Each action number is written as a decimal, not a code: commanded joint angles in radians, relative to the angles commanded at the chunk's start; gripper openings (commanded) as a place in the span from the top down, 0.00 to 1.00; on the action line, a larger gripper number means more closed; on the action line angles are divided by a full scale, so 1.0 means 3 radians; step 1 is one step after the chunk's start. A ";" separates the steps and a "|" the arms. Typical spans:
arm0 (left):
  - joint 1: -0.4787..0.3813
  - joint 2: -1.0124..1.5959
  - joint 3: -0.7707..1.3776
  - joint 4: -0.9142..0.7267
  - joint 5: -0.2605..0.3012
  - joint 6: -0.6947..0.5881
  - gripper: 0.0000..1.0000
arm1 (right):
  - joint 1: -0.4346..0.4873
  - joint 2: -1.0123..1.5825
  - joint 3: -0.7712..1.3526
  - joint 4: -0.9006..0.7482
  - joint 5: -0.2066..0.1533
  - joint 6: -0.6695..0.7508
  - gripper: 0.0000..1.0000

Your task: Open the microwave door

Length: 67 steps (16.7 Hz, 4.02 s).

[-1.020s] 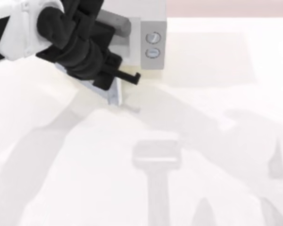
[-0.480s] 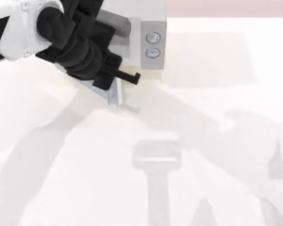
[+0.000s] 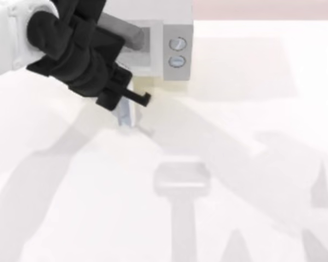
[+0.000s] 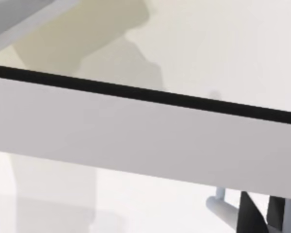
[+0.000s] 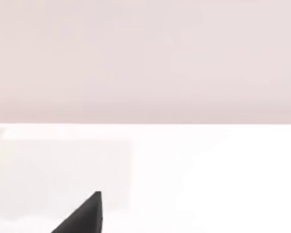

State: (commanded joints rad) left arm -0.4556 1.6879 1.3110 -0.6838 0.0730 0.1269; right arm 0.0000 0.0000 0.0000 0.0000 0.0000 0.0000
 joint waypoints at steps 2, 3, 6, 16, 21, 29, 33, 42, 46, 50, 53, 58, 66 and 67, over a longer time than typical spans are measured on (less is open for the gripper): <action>0.0051 -0.0064 -0.0052 0.0005 0.0072 0.0132 1.00 | 0.0000 0.0000 0.0000 0.0000 0.0000 0.0000 0.00; 0.0061 -0.0084 -0.0057 0.0012 0.0089 0.0162 1.00 | 0.0000 0.0000 0.0000 0.0000 0.0000 0.0000 0.00; 0.0062 -0.0085 -0.0058 0.0012 0.0090 0.0164 1.00 | 0.0000 0.0000 0.0000 0.0000 0.0000 0.0000 0.00; 0.0062 -0.0085 -0.0058 0.0012 0.0090 0.0164 1.00 | 0.0000 0.0000 0.0000 0.0000 0.0000 0.0000 0.00; 0.0062 -0.0085 -0.0058 0.0012 0.0090 0.0164 1.00 | 0.0000 0.0000 0.0000 0.0000 0.0000 0.0000 0.00; 0.0053 -0.0081 -0.0068 0.0012 0.0115 0.0165 1.00 | 0.0000 0.0000 0.0000 0.0000 0.0000 0.0000 0.00; 0.0159 -0.0150 -0.0141 -0.0030 0.0240 0.0413 1.00 | 0.0000 0.0000 0.0000 0.0000 0.0000 0.0000 0.00; 0.0291 -0.0251 -0.0224 -0.0072 0.0405 0.0731 1.00 | 0.0000 0.0000 0.0000 0.0000 0.0000 0.0000 0.00; 0.0291 -0.0251 -0.0224 -0.0072 0.0405 0.0731 1.00 | 0.0000 0.0000 0.0000 0.0000 0.0000 0.0000 0.00; 0.0291 -0.0251 -0.0224 -0.0072 0.0405 0.0731 1.00 | 0.0000 0.0000 0.0000 0.0000 0.0000 0.0000 0.00; 0.0291 -0.0251 -0.0224 -0.0072 0.0405 0.0731 1.00 | 0.0000 0.0000 0.0000 0.0000 0.0000 0.0000 0.00; 0.0291 -0.0251 -0.0224 -0.0072 0.0405 0.0731 1.00 | 0.0000 0.0000 0.0000 0.0000 0.0000 0.0000 0.00; 0.0328 -0.0266 -0.0235 -0.0095 0.0473 0.0833 1.00 | 0.0000 0.0000 0.0000 0.0000 0.0000 0.0000 0.00; 0.0363 -0.0274 -0.0247 -0.0120 0.0509 0.0911 1.00 | 0.0000 0.0000 0.0000 0.0000 0.0000 0.0000 0.00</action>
State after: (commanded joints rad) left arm -0.3467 1.6056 1.2370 -0.7198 0.2257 0.4003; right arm 0.0000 0.0000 0.0000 0.0000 0.0000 0.0000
